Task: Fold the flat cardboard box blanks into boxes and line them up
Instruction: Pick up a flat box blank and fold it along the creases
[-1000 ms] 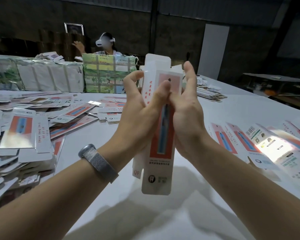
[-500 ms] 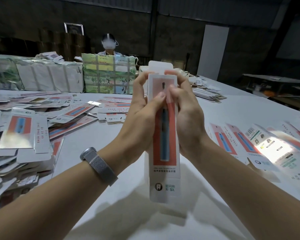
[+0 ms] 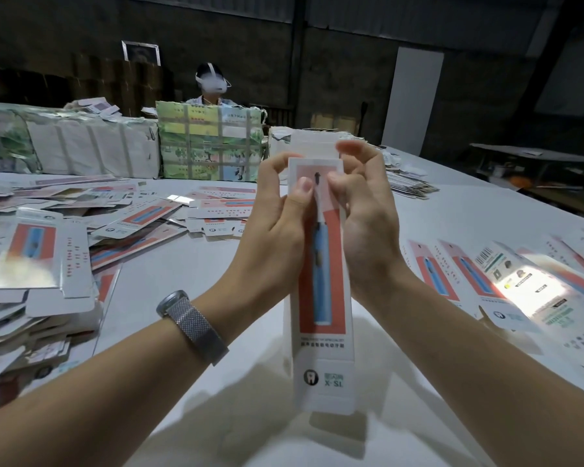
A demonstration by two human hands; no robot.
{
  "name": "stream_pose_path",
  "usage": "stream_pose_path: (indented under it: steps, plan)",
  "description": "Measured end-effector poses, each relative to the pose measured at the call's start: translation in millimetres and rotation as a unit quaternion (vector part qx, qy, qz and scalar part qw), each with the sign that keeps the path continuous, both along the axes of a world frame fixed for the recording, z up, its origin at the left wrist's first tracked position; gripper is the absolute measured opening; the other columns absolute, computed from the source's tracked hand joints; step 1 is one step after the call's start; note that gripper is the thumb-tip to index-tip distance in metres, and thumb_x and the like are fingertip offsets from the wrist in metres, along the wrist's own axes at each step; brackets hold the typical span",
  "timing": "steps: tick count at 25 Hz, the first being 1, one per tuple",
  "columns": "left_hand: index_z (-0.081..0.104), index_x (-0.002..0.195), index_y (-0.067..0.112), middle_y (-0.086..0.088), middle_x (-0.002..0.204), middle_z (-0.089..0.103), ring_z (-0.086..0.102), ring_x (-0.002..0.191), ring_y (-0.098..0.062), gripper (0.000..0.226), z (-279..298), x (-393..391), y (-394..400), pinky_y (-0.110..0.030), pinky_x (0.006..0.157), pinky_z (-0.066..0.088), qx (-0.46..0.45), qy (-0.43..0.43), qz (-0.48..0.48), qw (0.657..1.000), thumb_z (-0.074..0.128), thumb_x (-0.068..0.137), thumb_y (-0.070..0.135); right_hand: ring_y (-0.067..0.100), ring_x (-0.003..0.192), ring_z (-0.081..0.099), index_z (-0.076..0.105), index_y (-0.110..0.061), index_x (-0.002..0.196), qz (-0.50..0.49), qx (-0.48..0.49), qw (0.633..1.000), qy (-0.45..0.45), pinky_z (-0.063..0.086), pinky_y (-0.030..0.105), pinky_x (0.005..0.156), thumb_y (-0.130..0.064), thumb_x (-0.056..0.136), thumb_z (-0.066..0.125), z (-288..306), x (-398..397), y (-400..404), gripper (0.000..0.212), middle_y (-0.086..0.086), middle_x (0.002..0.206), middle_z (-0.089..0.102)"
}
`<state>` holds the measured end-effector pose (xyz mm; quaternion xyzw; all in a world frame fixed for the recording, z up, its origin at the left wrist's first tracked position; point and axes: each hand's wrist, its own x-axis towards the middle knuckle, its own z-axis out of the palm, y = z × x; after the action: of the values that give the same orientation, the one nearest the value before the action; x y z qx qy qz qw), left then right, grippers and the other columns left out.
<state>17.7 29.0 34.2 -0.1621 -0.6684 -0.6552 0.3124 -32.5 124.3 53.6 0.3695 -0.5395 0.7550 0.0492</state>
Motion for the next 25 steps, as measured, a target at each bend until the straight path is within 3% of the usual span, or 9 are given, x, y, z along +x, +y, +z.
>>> stream_pose_path:
  steps: [3, 7, 9, 14, 20, 25]
  plan:
    - [0.037, 0.122, 0.038, 0.011, 0.089, 0.069, 0.073, 0.078, -0.012, 0.015, -2.4, 1.5, 0.3, -0.025, 0.068, 0.058, -0.001, -0.019, -0.015, 1.0, 0.035, 0.107, 0.034, 0.016, 0.093, 0.07, 0.046, -0.032, 0.118, 0.003, -0.023, 1.0, -0.021, 0.058, 0.025, 0.071, -0.003, 0.098, 0.046, 3.1, -1.6, 1.8, 0.034, 0.0, 0.109, 0.062]
    - [0.025, 0.135, 0.046, -0.007, 0.108, 0.066, 0.075, 0.083, -0.018, 0.032, -2.9, 2.6, 0.8, -0.026, 0.069, 0.059, 0.002, -0.032, -0.012, 0.999, 0.034, 0.11, 0.029, 0.007, 0.079, 0.07, 0.059, -0.026, 0.103, 0.001, -0.001, 1.0, -0.011, 0.056, 0.019, 0.064, -0.003, 0.098, 0.041, 3.3, 1.4, 3.8, 0.03, -0.015, 0.085, 0.071]
    - [0.029, 0.134, 0.046, -0.008, 0.104, 0.066, 0.073, 0.08, -0.015, 0.031, -3.0, 0.8, 1.0, -0.026, 0.07, 0.058, 0.006, -0.028, -0.012, 1.0, 0.034, 0.11, 0.027, 0.007, 0.075, 0.07, 0.062, -0.022, 0.095, -0.007, -0.003, 1.0, -0.01, 0.056, 0.019, 0.063, -0.006, 0.098, 0.042, 2.4, 2.7, 3.8, 0.026, -0.014, 0.077, 0.071]
    - [0.04, 0.127, 0.038, -0.001, 0.092, 0.066, 0.071, 0.078, -0.015, 0.025, -4.5, -2.5, -0.2, -0.029, 0.07, 0.057, -0.035, -0.012, 0.012, 0.999, 0.036, 0.104, 0.034, 0.017, 0.074, 0.068, 0.069, -0.016, 0.087, -0.006, -0.008, 0.998, -0.058, 0.058, 0.027, 0.066, -0.029, 0.087, 0.055, 4.9, 0.4, 3.8, 0.019, 0.004, 0.079, 0.069]
    - [0.034, 0.138, 0.034, -0.009, 0.088, 0.065, 0.07, 0.076, -0.031, 0.035, -5.3, -0.6, -5.0, -0.056, 0.073, 0.06, -0.099, -0.012, 0.045, 0.994, 0.035, 0.103, 0.035, 0.021, 0.081, 0.069, 0.072, -0.02, 0.095, 0.012, 0.003, 0.999, -0.048, 0.06, 0.034, 0.07, -0.019, 0.084, 0.05, 4.2, -3.0, 2.8, 0.024, 0.003, 0.084, 0.072]
    - [0.031, 0.135, 0.036, -0.015, 0.084, 0.064, 0.07, 0.073, -0.031, 0.029, -4.0, 0.6, -5.9, -0.055, 0.067, 0.059, -0.134, -0.016, 0.08, 0.988, 0.034, 0.106, 0.036, 0.025, 0.077, 0.06, 0.075, -0.018, 0.096, 0.001, 0.031, 0.998, -0.053, 0.056, 0.038, 0.067, -0.009, 0.091, 0.046, 5.8, -6.1, 2.5, 0.031, 0.011, 0.084, 0.066]
